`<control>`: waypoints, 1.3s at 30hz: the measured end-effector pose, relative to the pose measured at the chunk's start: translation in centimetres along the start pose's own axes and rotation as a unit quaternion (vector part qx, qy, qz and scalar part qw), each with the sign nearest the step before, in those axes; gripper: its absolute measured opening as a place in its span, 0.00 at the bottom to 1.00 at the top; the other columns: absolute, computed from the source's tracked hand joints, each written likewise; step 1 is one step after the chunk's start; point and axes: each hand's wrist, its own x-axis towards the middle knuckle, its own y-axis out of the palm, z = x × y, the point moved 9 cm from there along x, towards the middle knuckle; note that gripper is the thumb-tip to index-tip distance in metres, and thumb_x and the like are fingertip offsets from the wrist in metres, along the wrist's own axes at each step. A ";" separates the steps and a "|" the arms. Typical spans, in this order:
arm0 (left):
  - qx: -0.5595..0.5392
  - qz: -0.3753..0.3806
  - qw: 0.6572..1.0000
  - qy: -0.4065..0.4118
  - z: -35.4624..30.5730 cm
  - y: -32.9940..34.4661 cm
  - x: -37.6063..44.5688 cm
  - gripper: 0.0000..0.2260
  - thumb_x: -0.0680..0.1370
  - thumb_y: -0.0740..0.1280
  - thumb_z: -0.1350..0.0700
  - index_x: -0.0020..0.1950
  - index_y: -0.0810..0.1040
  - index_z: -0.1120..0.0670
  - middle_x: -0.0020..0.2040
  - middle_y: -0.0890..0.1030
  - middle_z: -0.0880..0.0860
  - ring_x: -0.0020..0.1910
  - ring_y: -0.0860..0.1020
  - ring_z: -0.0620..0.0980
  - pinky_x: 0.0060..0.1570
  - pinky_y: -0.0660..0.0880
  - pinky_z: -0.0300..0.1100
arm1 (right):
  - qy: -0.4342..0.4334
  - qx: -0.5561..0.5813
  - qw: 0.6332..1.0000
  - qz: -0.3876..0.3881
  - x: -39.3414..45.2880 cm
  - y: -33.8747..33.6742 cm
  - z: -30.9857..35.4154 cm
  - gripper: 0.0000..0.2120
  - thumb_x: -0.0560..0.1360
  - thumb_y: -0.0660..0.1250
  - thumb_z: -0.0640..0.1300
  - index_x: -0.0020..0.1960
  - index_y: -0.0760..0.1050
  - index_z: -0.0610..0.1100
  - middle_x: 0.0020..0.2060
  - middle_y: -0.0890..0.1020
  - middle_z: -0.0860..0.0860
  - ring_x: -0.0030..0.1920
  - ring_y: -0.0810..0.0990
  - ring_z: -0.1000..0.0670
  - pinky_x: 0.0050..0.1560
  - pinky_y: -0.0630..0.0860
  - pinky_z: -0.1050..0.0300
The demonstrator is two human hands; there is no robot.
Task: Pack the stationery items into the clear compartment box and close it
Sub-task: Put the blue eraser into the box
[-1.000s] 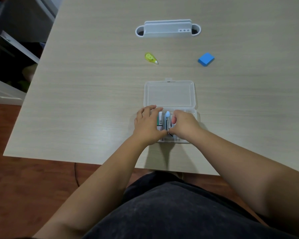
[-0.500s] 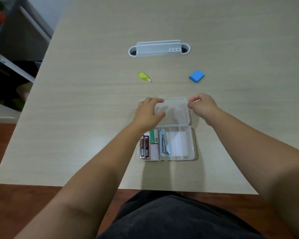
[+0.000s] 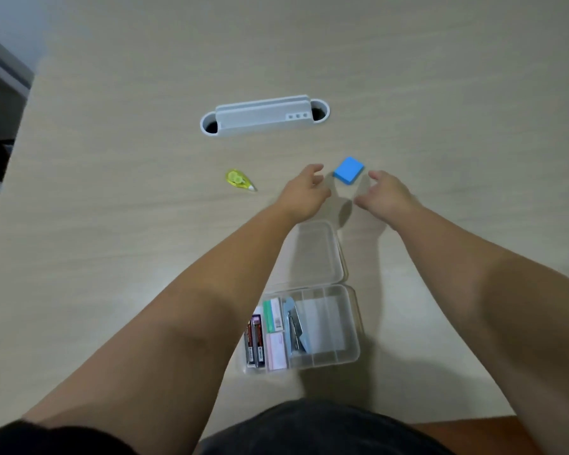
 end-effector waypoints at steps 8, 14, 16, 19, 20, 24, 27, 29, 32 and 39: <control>-0.084 0.020 0.996 0.000 -1.7 1.5 3.1 0.23 0.78 0.61 0.57 0.73 0.64 0.54 0.66 0.75 0.53 0.61 0.73 0.49 0.65 0.67 0.43 | -0.043 -0.028 0.997 -0.059 2.8 -0.3 1.4 0.36 0.63 0.78 0.52 0.67 0.71 0.47 0.58 0.76 0.41 0.56 0.78 0.43 0.52 0.72 0.56; -0.137 0.031 0.990 -0.003 -1.4 1.8 2.0 0.24 0.76 0.61 0.58 0.73 0.64 0.53 0.60 0.78 0.49 0.54 0.75 0.45 0.51 0.68 0.35 | -0.049 0.065 0.994 -0.070 2.2 0.2 1.3 0.26 0.64 0.76 0.43 0.59 0.72 0.46 0.45 0.79 0.48 0.43 0.78 0.49 0.42 0.70 0.60; -0.159 0.011 0.987 0.003 -1.2 1.2 1.0 0.23 0.76 0.61 0.59 0.73 0.65 0.53 0.57 0.79 0.48 0.51 0.76 0.43 0.47 0.69 0.31 | -0.049 0.149 0.986 -0.048 1.1 0.7 1.2 0.25 0.65 0.74 0.37 0.58 0.71 0.47 0.40 0.79 0.48 0.39 0.78 0.50 0.41 0.72 0.58; -0.209 -0.033 0.977 0.003 -0.3 0.3 -1.2 0.23 0.76 0.64 0.60 0.71 0.67 0.54 0.53 0.77 0.50 0.49 0.78 0.47 0.49 0.76 0.35 | -0.070 0.260 0.963 0.014 -1.3 1.7 1.7 0.25 0.67 0.70 0.29 0.59 0.69 0.45 0.34 0.76 0.47 0.35 0.76 0.51 0.40 0.74 0.61; -0.223 -0.048 0.974 0.004 0.0 0.1 -2.2 0.24 0.75 0.66 0.61 0.71 0.67 0.54 0.51 0.76 0.51 0.49 0.79 0.50 0.51 0.77 0.40 | -0.082 0.289 0.953 0.044 -2.3 2.1 2.0 0.24 0.67 0.70 0.28 0.58 0.68 0.46 0.34 0.76 0.46 0.35 0.76 0.50 0.41 0.74 0.60; -0.267 -0.089 0.960 0.007 1.6 -0.7 -6.3 0.26 0.73 0.69 0.65 0.68 0.66 0.55 0.45 0.76 0.52 0.43 0.80 0.52 0.50 0.80 0.47 | -0.101 0.380 0.907 0.151 -7.0 3.6 2.7 0.21 0.68 0.72 0.31 0.54 0.71 0.50 0.40 0.80 0.40 0.37 0.79 0.47 0.42 0.77 0.57; -0.261 -0.093 0.961 0.000 3.0 -1.0 -9.1 0.25 0.72 0.70 0.64 0.67 0.68 0.54 0.45 0.76 0.52 0.39 0.78 0.50 0.52 0.78 0.49 | -0.097 0.368 0.911 0.162 -9.3 4.1 2.5 0.14 0.73 0.69 0.34 0.54 0.73 0.47 0.39 0.81 0.43 0.33 0.79 0.50 0.34 0.76 0.63; -0.232 -0.089 0.969 0.000 3.9 -0.9 -11.4 0.23 0.72 0.71 0.61 0.65 0.70 0.52 0.46 0.77 0.51 0.37 0.78 0.49 0.49 0.78 0.47 | -0.094 0.341 0.921 0.165 -10.8 4.5 1.9 0.13 0.73 0.69 0.34 0.56 0.75 0.44 0.37 0.80 0.42 0.31 0.79 0.52 0.32 0.76 0.63; -0.120 -0.079 0.990 0.004 5.4 -0.9 -14.7 0.23 0.72 0.72 0.56 0.64 0.71 0.46 0.51 0.77 0.48 0.43 0.79 0.46 0.41 0.78 0.38 | -0.077 0.288 0.937 0.181 -13.0 5.4 0.6 0.13 0.72 0.69 0.33 0.57 0.77 0.39 0.33 0.79 0.44 0.26 0.77 0.55 0.29 0.76 0.65; 0.322 0.025 0.946 0.026 10.6 0.8 -20.7 0.53 0.58 0.71 0.31 0.76 0.45 0.39 0.77 0.56 0.43 0.76 0.50 0.54 0.72 0.50 0.55 | -0.053 0.094 0.974 0.201 -17.2 8.1 -2.2 0.10 0.71 0.69 0.35 0.51 0.79 0.44 0.31 0.78 0.48 0.33 0.81 0.49 0.41 0.82 0.53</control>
